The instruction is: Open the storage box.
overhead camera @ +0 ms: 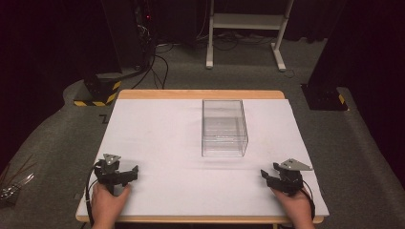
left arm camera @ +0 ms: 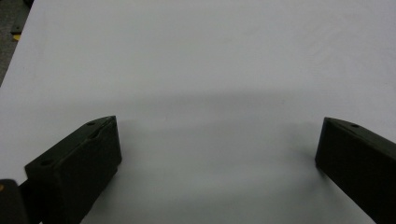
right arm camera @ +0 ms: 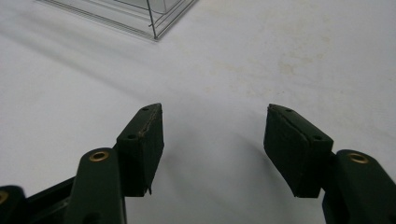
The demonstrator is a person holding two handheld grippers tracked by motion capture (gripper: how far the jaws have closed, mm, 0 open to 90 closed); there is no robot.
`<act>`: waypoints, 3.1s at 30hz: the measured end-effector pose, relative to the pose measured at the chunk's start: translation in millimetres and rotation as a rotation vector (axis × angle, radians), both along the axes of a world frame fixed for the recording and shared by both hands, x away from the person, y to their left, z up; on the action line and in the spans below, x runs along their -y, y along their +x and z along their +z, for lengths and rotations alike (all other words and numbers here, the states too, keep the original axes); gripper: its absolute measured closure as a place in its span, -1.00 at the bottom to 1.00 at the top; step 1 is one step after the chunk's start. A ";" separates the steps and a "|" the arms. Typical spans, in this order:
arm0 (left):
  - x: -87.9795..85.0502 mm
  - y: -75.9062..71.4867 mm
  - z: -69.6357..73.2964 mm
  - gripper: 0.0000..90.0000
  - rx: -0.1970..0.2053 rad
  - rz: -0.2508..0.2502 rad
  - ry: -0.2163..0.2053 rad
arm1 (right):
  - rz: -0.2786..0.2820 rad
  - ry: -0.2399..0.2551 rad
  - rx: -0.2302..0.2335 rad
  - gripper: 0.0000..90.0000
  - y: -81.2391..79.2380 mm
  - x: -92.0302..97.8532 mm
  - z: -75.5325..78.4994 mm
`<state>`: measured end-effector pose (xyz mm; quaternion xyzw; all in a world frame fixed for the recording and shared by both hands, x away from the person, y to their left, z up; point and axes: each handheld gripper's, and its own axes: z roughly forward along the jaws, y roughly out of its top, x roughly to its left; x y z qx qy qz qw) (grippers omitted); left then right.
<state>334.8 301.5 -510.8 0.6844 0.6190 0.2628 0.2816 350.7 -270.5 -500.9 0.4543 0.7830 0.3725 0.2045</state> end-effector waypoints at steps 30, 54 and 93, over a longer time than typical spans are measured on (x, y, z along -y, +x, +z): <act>0.1 0.1 0.0 -0.99 0.000 0.000 0.002 | -0.007 0.041 0.026 0.04 -2.2 4.1 2.6; -0.3 0.2 0.1 -0.99 -0.002 -0.001 -0.002 | 0.073 0.050 0.105 0.08 -12.9 -21.4 13.4; -0.3 0.2 0.2 -0.99 -0.003 -0.002 -0.003 | 0.205 0.139 0.092 0.01 4.6 -71.3 38.3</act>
